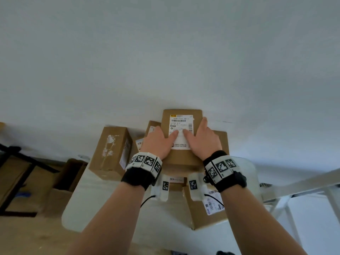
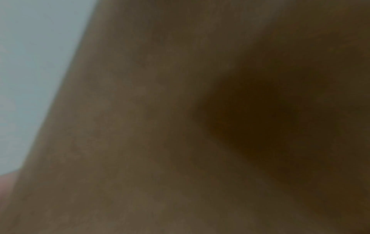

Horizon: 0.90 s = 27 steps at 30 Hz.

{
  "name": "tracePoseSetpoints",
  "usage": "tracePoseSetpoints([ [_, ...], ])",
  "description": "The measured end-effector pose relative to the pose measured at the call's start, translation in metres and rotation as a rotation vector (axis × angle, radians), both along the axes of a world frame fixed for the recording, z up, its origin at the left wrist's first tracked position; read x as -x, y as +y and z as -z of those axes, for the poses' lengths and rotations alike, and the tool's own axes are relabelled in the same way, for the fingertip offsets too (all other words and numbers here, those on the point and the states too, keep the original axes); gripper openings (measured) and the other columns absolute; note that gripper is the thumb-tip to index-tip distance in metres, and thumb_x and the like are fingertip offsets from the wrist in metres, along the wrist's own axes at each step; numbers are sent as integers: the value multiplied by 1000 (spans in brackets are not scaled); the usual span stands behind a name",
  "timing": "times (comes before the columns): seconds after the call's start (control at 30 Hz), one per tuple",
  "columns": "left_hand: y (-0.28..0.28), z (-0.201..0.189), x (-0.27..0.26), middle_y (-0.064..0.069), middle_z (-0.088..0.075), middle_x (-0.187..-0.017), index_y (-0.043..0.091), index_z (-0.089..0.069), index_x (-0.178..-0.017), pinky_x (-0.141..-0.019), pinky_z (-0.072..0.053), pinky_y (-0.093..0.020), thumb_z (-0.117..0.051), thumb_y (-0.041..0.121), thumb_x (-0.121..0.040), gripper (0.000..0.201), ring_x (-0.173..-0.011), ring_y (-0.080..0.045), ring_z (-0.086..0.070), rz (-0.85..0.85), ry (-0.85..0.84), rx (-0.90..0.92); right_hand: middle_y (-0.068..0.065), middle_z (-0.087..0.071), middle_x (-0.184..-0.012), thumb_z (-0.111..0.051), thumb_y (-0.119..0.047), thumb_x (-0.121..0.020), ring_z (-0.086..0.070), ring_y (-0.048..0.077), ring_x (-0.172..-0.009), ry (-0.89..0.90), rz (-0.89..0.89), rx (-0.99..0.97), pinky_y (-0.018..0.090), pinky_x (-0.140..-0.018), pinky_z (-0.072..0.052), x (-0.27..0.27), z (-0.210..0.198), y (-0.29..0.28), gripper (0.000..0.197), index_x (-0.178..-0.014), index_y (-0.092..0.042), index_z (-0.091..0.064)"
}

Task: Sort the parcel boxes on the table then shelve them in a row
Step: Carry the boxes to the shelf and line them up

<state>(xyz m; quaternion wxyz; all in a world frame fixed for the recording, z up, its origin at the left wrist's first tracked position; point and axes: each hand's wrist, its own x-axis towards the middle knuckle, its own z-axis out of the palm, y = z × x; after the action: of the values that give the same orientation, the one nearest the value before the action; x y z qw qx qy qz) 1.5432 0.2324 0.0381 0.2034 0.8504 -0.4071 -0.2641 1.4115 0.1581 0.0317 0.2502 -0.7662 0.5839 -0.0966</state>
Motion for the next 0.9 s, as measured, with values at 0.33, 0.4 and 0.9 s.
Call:
tracePoseSetpoints([
  [0.33, 26, -7, -2, -5, -64, -110, 16, -45, -109, -76, -44, -33, -46, 63, -94, 50, -93, -25, -62, 92, 3, 127, 12, -61, -123, -47, -53, -97, -64, 32, -102, -34, 94, 113, 39, -80, -51, 3, -17, 40, 79, -152, -10, -11],
  [0.4, 34, -13, -3, -3, -63, -107, 15, -46, -111, -75, -48, -33, -46, 63, -94, 50, -87, -21, -60, 112, 10, 164, 13, -59, -127, -47, -52, -97, -63, 32, -106, -58, 114, 120, 38, -83, -50, 5, -22, 52, 79, -153, -10, -10],
  [0.9, 123, -46, 13, 7, -64, -104, 19, -43, -126, -71, -53, -31, -52, 61, -92, 55, -83, -13, -62, 316, 30, 432, 7, -47, -145, -54, -53, -94, -54, 30, -123, -315, 338, 364, 43, -100, -43, 34, -48, 177, 83, -154, -18, -9],
])
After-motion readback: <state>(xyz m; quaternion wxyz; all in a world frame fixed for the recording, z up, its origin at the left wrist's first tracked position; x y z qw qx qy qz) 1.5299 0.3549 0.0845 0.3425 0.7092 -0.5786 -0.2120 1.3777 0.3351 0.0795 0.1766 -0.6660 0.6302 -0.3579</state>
